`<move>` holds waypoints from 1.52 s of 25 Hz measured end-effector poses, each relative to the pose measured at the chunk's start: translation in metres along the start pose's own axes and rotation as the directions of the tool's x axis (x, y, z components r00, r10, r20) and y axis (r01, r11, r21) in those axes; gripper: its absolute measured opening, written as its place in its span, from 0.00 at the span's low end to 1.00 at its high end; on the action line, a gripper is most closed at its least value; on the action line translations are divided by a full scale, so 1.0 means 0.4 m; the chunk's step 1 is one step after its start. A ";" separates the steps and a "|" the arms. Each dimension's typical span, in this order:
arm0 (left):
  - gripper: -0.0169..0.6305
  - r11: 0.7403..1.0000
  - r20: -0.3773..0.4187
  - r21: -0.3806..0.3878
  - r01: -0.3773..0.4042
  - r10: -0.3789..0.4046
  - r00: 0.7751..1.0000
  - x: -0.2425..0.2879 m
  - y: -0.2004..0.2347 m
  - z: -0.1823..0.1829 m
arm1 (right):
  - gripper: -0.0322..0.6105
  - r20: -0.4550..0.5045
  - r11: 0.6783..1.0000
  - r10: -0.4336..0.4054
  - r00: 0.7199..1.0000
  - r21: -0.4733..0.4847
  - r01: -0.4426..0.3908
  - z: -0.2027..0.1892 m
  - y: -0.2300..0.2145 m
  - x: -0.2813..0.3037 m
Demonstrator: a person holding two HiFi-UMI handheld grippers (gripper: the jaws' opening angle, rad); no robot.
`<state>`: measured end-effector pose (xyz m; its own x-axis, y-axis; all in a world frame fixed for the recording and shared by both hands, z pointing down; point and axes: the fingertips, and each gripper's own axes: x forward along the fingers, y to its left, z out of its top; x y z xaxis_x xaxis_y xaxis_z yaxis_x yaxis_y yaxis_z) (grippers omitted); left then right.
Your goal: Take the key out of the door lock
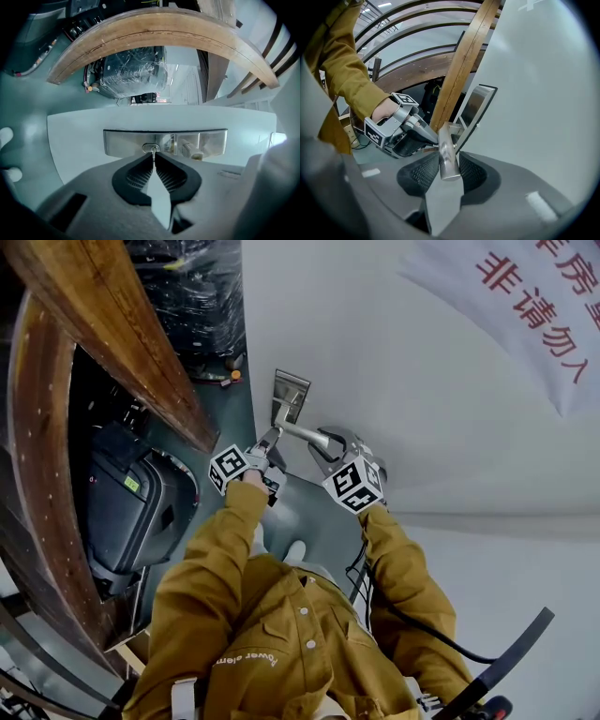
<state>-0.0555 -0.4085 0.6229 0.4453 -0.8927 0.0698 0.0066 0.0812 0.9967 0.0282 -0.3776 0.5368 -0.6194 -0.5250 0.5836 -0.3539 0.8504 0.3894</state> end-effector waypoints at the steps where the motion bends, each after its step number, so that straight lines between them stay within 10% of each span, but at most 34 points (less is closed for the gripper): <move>1: 0.06 1.000 -0.002 0.010 -0.004 0.004 1.000 0.000 0.000 -0.001 | 0.27 -0.002 1.000 -0.001 1.000 0.005 0.001 -0.001 0.000 0.000; 19: 0.06 0.967 0.002 0.253 -0.001 0.000 1.000 -0.194 -0.069 -0.036 | 0.28 0.003 0.999 -0.039 0.999 0.024 0.039 0.000 -0.002 0.000; 26: 0.06 0.828 -0.059 0.560 -0.014 0.057 0.997 -0.292 -0.175 -0.083 | 0.40 0.077 0.991 -0.096 0.992 0.099 0.089 0.021 0.021 -0.039; 28: 0.06 0.702 -0.076 0.712 -0.011 0.092 0.993 -0.316 -0.222 -0.107 | 0.36 0.136 0.981 -0.134 0.981 0.159 0.112 0.043 0.027 -0.083; 32: 0.06 0.243 -0.089 0.968 0.057 0.125 0.988 -0.345 -0.372 -0.187 | 0.20 0.292 0.934 -0.222 0.930 0.338 0.117 0.113 0.029 -0.223; 38: 0.06 -0.296 -0.140 0.944 0.147 0.045 0.989 -0.366 -0.568 -0.308 | 0.06 0.395 0.868 -0.349 0.850 0.477 0.135 0.152 0.037 -0.410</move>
<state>-0.0120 -0.2415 0.3811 0.5658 -0.8175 0.1076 -0.7817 -0.5734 -0.2454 0.0820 -0.2768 0.4037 -0.6799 -0.7291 0.0791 -0.7251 0.6844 0.0767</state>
